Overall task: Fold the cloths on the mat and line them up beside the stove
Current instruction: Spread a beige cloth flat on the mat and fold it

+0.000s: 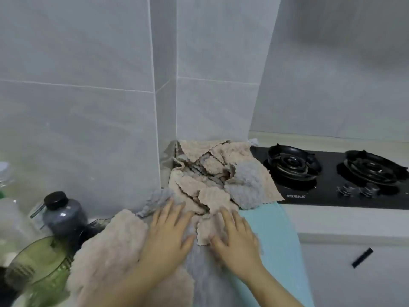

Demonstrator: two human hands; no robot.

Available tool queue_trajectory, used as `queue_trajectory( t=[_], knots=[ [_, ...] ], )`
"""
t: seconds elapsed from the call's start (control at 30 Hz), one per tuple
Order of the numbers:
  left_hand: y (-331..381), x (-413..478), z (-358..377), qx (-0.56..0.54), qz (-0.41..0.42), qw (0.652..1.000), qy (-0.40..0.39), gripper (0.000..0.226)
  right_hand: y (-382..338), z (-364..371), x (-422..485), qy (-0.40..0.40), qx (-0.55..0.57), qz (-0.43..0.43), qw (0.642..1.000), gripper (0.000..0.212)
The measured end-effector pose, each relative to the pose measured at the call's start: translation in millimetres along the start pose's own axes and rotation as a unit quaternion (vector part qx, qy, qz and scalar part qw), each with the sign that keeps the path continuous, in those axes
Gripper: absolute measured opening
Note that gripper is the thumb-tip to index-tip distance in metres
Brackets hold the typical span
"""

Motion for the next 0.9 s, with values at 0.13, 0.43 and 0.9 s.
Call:
queue_trajectory(
  t=[0.13, 0.43, 0.9],
  knots=[
    [-8, -42, 40, 0.023, 0.001, 0.999, -0.032, 0.045, 17, 52, -16, -0.031, 0.004, 0.013, 0.999, 0.067],
    [-9, -79, 33, -0.053, -0.074, 0.993, 0.081, 0.037, 30, 90, -33, 0.105, -0.064, -0.073, 0.990, 0.061],
    [-7, -137, 2, -0.120, -0.107, 0.981, -0.106, 0.027, 33, 95, -102, 0.124, -0.063, -0.074, 0.988, 0.044]
  ],
)
Point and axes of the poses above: each hand's wrist, its own x-axis towards the middle knuckle, its own z-axis out of the palm, y = z × x, the point moved 4 cm from there along x, towards the middle knuckle, and after that the axes turned 1 degree about -y, right-handed, at the moved point
